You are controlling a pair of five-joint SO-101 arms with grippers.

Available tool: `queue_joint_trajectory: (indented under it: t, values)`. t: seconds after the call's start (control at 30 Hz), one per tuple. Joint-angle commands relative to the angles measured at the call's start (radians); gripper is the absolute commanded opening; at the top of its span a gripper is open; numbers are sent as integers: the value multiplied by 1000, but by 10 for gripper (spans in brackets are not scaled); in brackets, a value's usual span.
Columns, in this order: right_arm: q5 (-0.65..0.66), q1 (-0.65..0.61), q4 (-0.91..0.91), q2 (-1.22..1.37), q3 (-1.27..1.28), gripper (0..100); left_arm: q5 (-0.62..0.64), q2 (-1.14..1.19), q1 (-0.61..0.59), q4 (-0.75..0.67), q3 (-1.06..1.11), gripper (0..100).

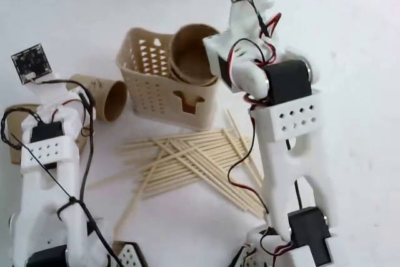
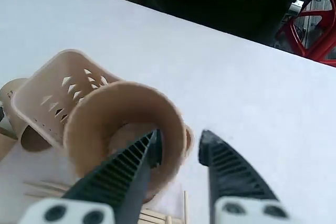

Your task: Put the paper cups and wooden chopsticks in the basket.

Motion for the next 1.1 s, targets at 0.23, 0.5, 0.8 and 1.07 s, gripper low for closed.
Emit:
queue_joint_trajectory:
  t: [0.23,0.5,0.8,1.07]
  values:
    - [-3,4,-19,-24,-6,240,-11,-24,5,-20,-5,165]
    - [0,10,199,-286,77,45,-146,-51,-67,103,-120,165]
    - [172,93,85,-562,779,18,-534,-30,-217,606,-631,167]
    - [276,139,-88,-668,1214,21,-568,526,-363,888,-1108,252]
